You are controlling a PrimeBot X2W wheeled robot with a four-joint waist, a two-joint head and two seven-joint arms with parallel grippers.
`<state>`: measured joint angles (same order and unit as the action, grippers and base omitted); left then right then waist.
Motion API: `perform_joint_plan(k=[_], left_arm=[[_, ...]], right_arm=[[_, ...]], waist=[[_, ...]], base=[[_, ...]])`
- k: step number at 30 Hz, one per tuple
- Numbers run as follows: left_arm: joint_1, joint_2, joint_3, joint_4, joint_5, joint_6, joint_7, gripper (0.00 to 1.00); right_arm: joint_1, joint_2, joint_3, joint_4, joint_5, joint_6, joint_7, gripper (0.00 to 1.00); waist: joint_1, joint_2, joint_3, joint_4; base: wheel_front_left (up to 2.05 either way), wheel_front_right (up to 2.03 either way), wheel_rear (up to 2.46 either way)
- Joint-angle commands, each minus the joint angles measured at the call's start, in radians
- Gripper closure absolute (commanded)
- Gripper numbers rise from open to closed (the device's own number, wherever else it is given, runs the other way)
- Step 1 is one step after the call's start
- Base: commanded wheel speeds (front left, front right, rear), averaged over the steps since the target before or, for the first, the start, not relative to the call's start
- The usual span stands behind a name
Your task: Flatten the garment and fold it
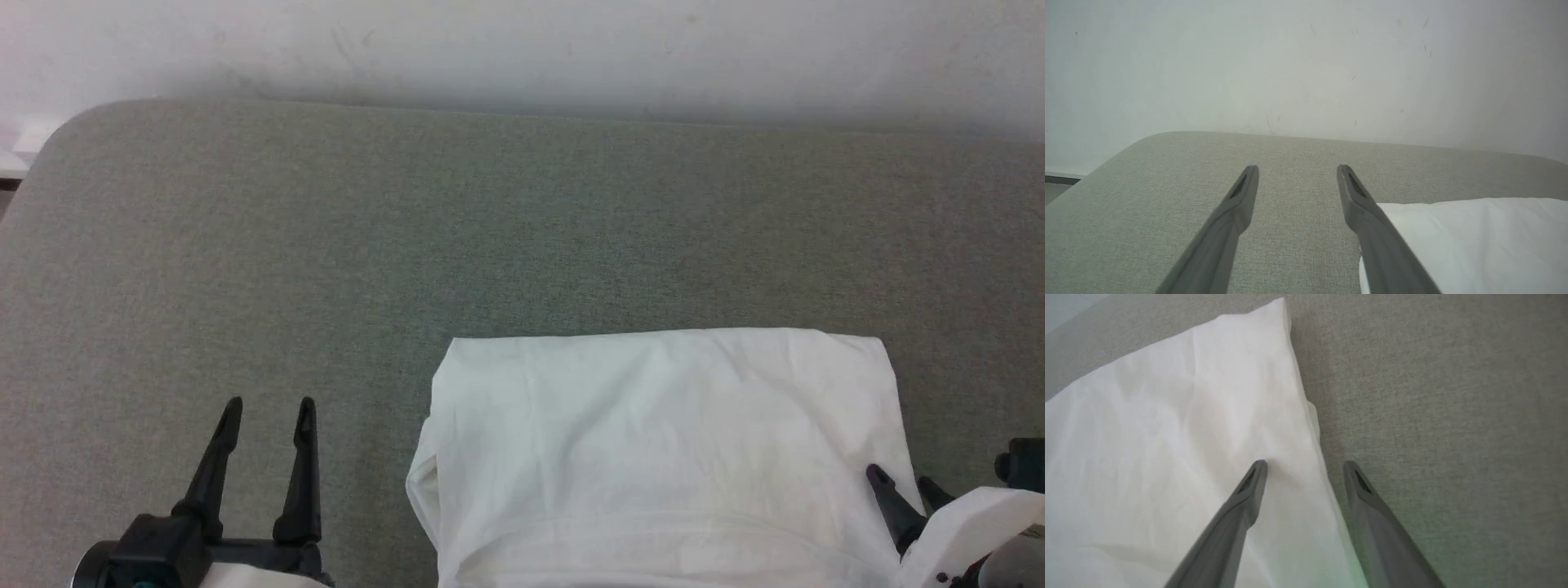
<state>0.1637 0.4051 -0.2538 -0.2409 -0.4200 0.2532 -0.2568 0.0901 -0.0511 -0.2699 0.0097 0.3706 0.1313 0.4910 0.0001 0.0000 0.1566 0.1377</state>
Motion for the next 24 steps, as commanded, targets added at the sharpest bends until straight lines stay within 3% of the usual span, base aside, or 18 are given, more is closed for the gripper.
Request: perform_joint_plan(k=[1, 7, 8, 9, 10, 17, 24], left_arm=[[0.001, -0.007, 0.008, 0.006, 0.011, -0.015, -0.005, 0.00], [-0.008, -0.015, 0.014, 0.024, 0.023, -0.047, -0.005, 0.00], [-0.009, -0.016, 0.014, 0.027, 0.024, -0.052, -0.005, 0.00], [-0.009, -0.017, 0.014, 0.031, 0.025, -0.056, -0.005, 0.00], [-0.007, -0.018, 0.013, 0.034, 0.025, -0.059, -0.005, 0.00], [0.014, -0.012, 0.017, 0.045, 0.020, -0.066, -0.005, 0.00], [0.026, -0.016, 0.010, 0.044, 0.015, -0.073, -0.005, 0.00]], right_arm=[[-0.019, 0.001, -0.007, 0.022, -0.008, -0.001, -0.009, 0.00], [-0.049, 0.001, -0.014, 0.122, 0.010, -0.001, -0.019, 0.00], [-0.055, 0.001, -0.011, 0.142, 0.029, -0.001, -0.016, 0.51], [-0.059, 0.001, -0.002, 0.159, 0.043, -0.001, -0.013, 0.81], [-0.062, 0.001, 0.007, 0.174, 0.058, -0.001, -0.009, 1.00], [-0.086, 0.001, 0.015, 0.207, 0.074, -0.001, -0.029, 1.00], [-0.117, -0.028, -0.114, 0.146, 0.002, -0.001, -0.040, 1.00]], waist=[[-0.0001, 0.0000, 0.011, 0.022], [-0.0001, 0.0000, 0.014, 0.049], [-0.0001, 0.0000, 0.012, 0.053], [-0.0001, 0.0000, 0.009, 0.057], [-0.0001, 0.0000, 0.005, 0.059], [-0.0001, 0.0000, -0.032, 0.048], [-0.0001, 0.0000, -0.050, 0.006]], base=[[0.00, 0.00, 0.00], [0.00, 0.00, 0.00], [0.00, 0.00, 0.00], [0.00, 0.00, 0.00], [0.00, 0.00, 0.00], [0.00, 0.00, 0.00], [0.00, 0.00, 0.00]])
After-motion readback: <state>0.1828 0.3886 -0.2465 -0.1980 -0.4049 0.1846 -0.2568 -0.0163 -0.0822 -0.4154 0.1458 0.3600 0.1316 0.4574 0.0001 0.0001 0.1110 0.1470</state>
